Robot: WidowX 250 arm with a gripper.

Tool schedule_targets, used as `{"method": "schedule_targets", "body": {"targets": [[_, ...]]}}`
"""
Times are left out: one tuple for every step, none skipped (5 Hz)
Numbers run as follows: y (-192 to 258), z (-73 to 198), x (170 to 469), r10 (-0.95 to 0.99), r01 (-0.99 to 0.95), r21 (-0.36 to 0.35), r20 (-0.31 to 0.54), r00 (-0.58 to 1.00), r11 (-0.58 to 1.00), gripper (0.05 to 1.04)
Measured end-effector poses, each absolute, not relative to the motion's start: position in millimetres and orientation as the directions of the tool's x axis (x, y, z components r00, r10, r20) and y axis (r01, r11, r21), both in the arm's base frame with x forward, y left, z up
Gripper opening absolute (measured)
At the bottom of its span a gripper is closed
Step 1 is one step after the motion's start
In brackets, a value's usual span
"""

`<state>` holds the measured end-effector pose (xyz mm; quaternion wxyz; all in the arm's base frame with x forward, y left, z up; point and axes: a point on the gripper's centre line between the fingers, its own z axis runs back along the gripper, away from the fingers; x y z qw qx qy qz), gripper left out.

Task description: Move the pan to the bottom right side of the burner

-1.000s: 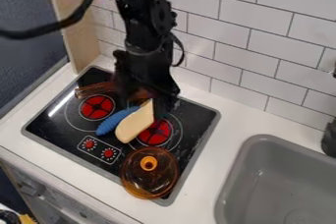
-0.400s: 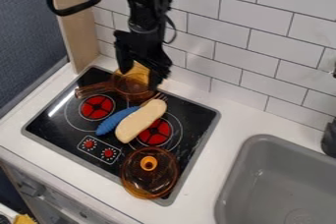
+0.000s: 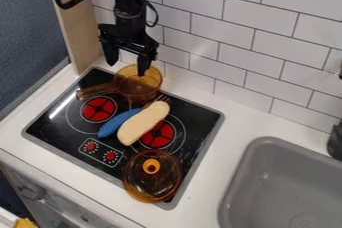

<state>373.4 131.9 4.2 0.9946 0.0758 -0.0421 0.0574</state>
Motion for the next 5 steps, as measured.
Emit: {"method": "schedule_targets", "body": {"targets": [[138.3, -10.0, 379.9, 0.136, -0.142, 0.149, 0.055, 0.989, 0.978, 1.001], [142.6, -17.7, 383.6, 0.146, -0.15, 0.158, 0.04, 0.989, 0.976, 1.001], [147.5, -24.5, 383.1, 0.157, -0.16, 0.156, 0.031, 0.987, 0.975, 1.001], [152.9, -32.9, 380.1, 0.161, -0.163, 0.138, 0.025, 0.987, 0.977, 1.001], [158.3, -36.6, 379.8, 0.168, -0.173, 0.132, 0.048, 0.985, 0.976, 0.939]]}}
